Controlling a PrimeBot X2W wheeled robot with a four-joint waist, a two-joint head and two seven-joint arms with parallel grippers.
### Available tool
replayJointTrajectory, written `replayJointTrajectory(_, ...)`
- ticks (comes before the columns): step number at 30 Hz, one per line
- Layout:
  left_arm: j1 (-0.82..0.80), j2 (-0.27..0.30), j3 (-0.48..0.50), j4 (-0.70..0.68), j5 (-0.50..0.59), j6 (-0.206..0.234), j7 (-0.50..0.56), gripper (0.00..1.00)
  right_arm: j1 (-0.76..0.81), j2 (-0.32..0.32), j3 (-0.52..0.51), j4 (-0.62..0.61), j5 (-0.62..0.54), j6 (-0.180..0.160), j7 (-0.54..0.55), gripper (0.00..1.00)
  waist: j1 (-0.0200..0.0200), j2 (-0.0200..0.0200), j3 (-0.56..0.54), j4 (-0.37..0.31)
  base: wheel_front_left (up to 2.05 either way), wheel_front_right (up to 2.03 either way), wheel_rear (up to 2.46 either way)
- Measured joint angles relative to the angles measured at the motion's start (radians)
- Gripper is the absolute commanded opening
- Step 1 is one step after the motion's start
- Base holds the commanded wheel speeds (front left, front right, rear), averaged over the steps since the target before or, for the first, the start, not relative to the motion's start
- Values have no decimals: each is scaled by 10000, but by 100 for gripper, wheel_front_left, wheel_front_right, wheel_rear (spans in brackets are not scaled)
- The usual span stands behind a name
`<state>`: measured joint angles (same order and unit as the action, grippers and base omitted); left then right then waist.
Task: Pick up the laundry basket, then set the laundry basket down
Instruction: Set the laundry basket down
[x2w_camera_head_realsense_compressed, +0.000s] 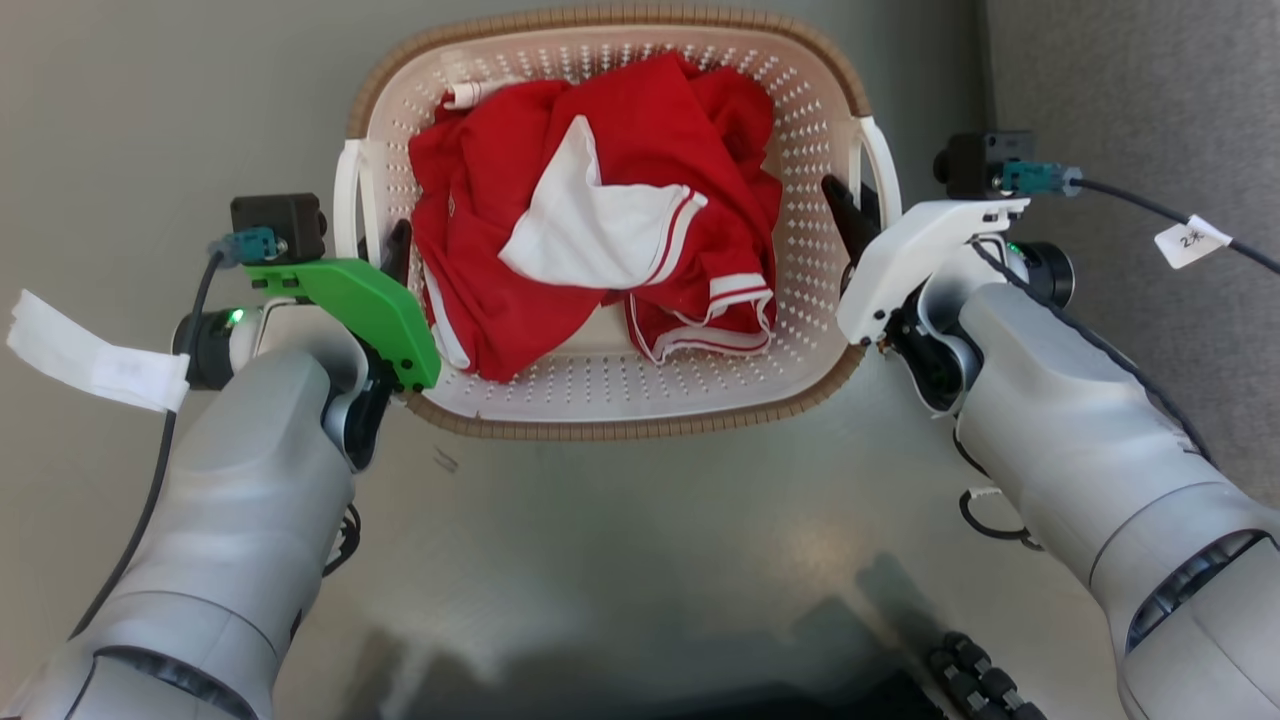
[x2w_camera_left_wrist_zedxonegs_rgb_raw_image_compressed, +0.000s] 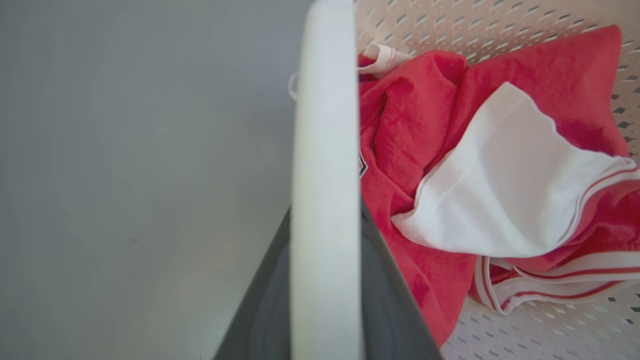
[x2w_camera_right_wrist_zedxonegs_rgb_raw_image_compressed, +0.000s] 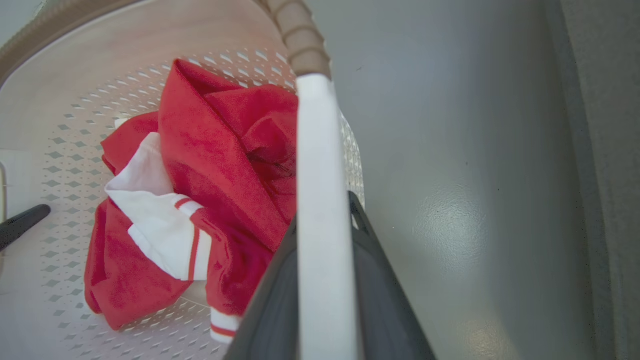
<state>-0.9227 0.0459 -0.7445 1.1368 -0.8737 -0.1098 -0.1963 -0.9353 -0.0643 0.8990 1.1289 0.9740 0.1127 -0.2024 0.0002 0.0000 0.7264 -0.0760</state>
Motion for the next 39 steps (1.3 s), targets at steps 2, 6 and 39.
replayJointTrajectory(2,-79,2,15,12,0,-2,-56,0,-79,-2,2,-33,2,0,-48,0,0,0,216,-5,0,0,0)
replayJointTrajectory(6,-261,4,84,92,0,-35,-151,0,-249,-6,8,-63,2,0,-86,0,0,0,622,-12,0,0,0)
replayJointTrajectory(39,-1136,6,161,192,297,-130,-523,0,-1098,-21,-98,123,-79,2,-485,0,-1,0,2435,80,0,0,0)
